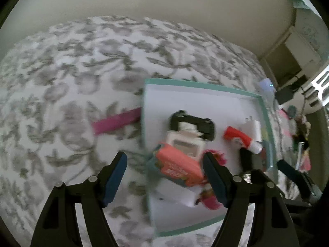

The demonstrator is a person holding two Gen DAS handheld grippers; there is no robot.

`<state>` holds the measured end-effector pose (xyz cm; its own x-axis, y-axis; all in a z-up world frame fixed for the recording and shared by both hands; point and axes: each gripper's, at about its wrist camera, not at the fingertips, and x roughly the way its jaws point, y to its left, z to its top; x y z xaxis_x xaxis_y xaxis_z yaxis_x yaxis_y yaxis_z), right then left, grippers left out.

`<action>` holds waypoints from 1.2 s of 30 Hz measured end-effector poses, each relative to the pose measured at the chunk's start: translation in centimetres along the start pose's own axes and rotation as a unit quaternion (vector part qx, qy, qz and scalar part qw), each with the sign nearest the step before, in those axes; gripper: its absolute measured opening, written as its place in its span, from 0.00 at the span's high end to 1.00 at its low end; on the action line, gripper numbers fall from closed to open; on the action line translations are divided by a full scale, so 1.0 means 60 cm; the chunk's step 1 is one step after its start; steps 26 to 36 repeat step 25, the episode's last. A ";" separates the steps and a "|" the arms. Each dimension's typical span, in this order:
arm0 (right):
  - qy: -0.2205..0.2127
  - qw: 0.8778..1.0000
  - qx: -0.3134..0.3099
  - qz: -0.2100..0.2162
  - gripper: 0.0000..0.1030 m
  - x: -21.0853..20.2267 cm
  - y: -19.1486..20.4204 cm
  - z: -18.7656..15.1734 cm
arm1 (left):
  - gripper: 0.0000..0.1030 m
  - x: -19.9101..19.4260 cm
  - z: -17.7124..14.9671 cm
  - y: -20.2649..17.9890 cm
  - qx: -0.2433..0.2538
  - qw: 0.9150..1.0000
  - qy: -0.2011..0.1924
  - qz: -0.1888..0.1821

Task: Organize rigid objects
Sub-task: 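Carry the carrot knife into the tray and open the left gripper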

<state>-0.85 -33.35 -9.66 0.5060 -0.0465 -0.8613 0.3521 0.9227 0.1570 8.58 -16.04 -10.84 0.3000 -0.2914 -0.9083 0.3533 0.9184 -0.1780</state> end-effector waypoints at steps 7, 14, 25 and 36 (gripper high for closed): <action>-0.012 1.000 -0.023 -0.003 0.05 -0.016 0.028 -0.025 | 0.25 -0.041 -0.042 0.032 0.008 0.998 -0.045 0.051; -0.025 0.999 -0.030 -0.003 0.02 -0.040 0.048 -0.049 | 0.25 -0.101 -0.085 0.053 -0.001 0.991 -0.080 0.108; -0.047 0.998 -0.029 0.000 0.02 -0.077 0.057 -0.075 | 0.24 -0.125 -0.120 0.057 0.004 0.989 -0.095 0.112; -0.047 0.998 -0.029 0.000 0.02 -0.077 0.057 -0.075 | 0.24 -0.125 -0.120 0.057 0.004 0.989 -0.095 0.112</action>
